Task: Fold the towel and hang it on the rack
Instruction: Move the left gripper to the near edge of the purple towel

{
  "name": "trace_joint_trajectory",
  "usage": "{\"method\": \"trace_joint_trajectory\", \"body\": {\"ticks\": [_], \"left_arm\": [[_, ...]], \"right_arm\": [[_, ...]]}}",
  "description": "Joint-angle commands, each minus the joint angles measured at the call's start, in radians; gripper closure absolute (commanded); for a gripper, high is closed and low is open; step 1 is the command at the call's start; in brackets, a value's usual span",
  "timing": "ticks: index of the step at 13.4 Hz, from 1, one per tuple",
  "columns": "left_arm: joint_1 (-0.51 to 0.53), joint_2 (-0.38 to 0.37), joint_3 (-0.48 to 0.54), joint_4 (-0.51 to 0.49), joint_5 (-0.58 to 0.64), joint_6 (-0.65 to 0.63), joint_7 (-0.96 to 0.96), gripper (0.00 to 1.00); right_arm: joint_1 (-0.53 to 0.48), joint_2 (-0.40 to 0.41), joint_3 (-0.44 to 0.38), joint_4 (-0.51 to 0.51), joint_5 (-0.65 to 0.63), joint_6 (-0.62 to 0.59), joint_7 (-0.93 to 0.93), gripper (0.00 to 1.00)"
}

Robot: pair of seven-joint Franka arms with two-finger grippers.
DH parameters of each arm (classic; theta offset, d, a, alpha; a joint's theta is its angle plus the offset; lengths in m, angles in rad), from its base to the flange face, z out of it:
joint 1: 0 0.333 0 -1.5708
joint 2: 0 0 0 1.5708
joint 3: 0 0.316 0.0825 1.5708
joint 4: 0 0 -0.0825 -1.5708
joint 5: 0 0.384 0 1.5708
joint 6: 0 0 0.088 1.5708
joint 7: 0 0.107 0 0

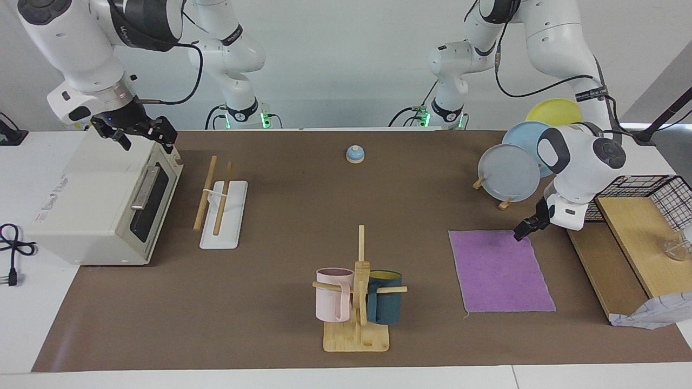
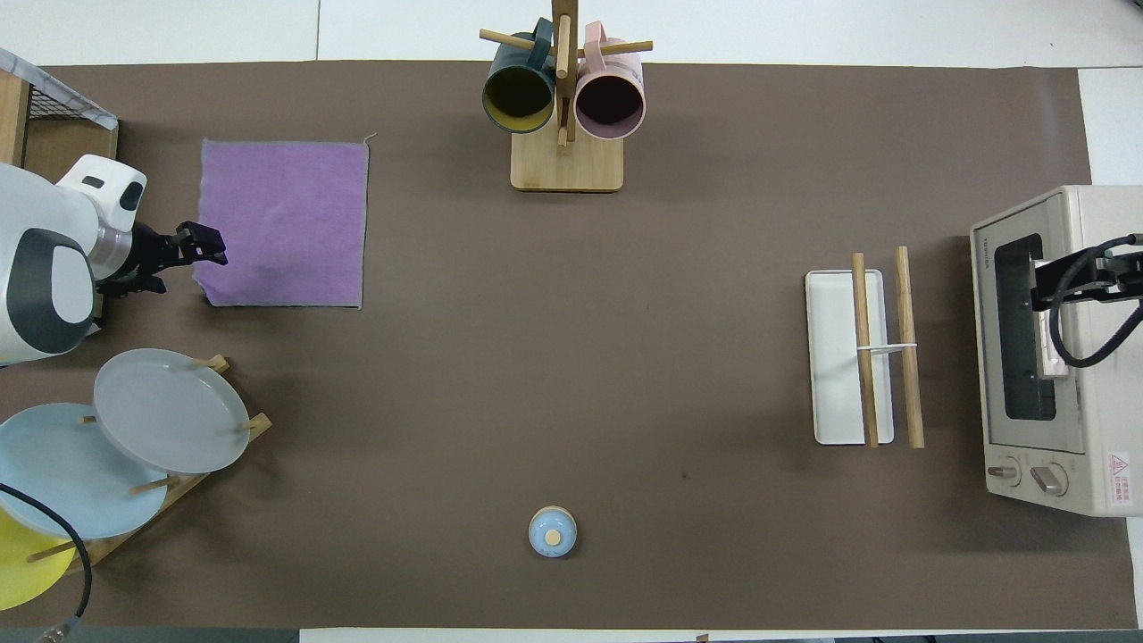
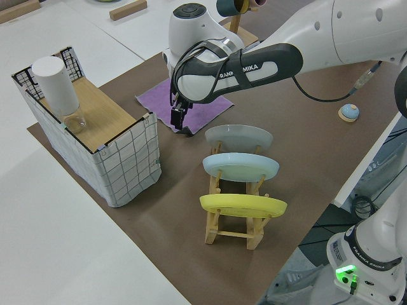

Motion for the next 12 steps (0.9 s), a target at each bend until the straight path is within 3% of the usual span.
{"method": "trace_joint_trajectory", "body": {"ticks": [1,3,6,12], "left_arm": [[0.028,0.026,-0.004,-0.006,0.013,0.035,-0.031,0.2],[0.031,0.031,-0.004,-0.006,0.008,0.041,-0.033,0.27],[0.038,0.052,-0.004,-0.003,0.005,0.068,-0.034,0.28],[0.028,0.052,-0.006,0.0,0.004,0.018,-0.034,0.51]], "right_arm": [[-0.015,-0.001,0.013,0.004,-0.011,-0.017,-0.013,0.0],[-0.015,-0.001,0.013,0.004,-0.011,-0.017,-0.013,0.0],[-0.015,-0.001,0.013,0.004,-0.011,-0.017,-0.013,0.0],[-0.015,-0.001,0.013,0.004,-0.011,-0.017,-0.013,0.0]]}}
